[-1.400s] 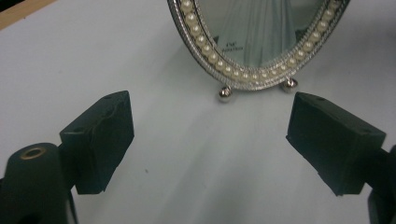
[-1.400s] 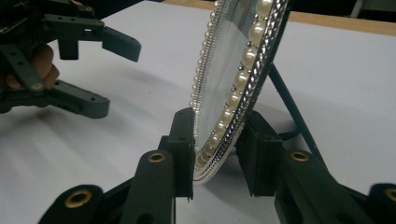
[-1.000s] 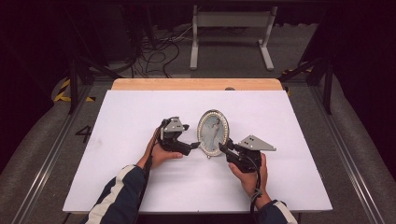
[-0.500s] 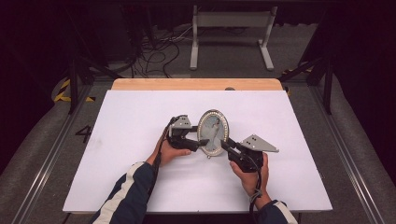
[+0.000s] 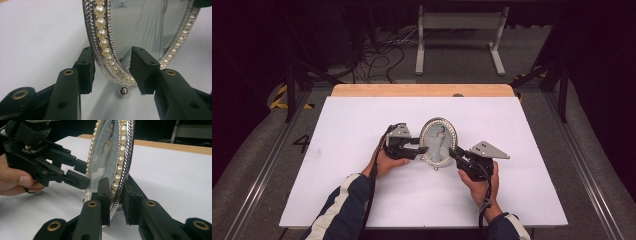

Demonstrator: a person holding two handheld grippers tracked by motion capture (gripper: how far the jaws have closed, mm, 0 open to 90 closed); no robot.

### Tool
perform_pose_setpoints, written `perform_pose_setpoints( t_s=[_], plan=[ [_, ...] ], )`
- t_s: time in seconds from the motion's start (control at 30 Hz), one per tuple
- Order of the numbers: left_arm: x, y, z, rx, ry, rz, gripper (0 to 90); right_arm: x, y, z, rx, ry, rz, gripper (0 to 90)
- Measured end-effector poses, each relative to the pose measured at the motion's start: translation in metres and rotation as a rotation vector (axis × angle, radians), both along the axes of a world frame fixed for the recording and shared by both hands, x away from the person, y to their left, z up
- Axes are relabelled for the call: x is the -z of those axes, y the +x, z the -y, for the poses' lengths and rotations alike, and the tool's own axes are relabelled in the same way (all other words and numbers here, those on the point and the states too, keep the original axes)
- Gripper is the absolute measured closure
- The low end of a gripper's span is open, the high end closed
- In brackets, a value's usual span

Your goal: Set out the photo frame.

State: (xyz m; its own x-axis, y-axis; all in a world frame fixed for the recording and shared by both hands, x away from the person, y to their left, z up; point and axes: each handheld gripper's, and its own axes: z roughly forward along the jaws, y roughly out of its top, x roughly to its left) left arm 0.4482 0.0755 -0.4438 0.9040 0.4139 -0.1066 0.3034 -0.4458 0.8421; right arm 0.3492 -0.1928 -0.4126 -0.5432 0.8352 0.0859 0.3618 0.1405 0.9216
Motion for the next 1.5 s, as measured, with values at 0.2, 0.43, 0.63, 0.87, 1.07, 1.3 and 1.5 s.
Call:
perform_pose_setpoints(
  t_s=[0.2,0.43,0.63,0.87,1.07,1.3,1.5],
  plan=[
    [0.000,-0.004,-0.003,-0.010,0.036,0.015,54.9,0.000,0.002,-0.002,-0.002,0.009,-0.003,78.4],
    [-0.002,-0.003,-0.001,-0.059,0.022,0.029,44.3,-0.001,0.003,-0.003,0.001,-0.001,0.005,77.6],
    [-0.008,-0.001,-0.005,-0.086,-0.049,0.039,40.9,-0.001,-0.003,-0.001,0.007,-0.005,0.025,77.2],
    [-0.013,0.000,-0.005,-0.058,-0.086,0.065,52.3,-0.003,-0.009,0.002,0.024,0.008,0.050,79.5],
    [-0.014,-0.004,-0.002,-0.079,-0.049,0.075,58.2,-0.003,-0.008,0.000,0.034,-0.008,0.045,82.2],
    [-0.015,-0.005,-0.006,-0.077,-0.033,0.068,60.8,-0.003,-0.004,0.001,0.031,-0.009,0.040,81.9],
    [-0.016,-0.008,-0.008,-0.073,-0.030,0.067,62.3,-0.003,0.000,0.002,0.040,-0.015,0.028,81.4]
  ],
)
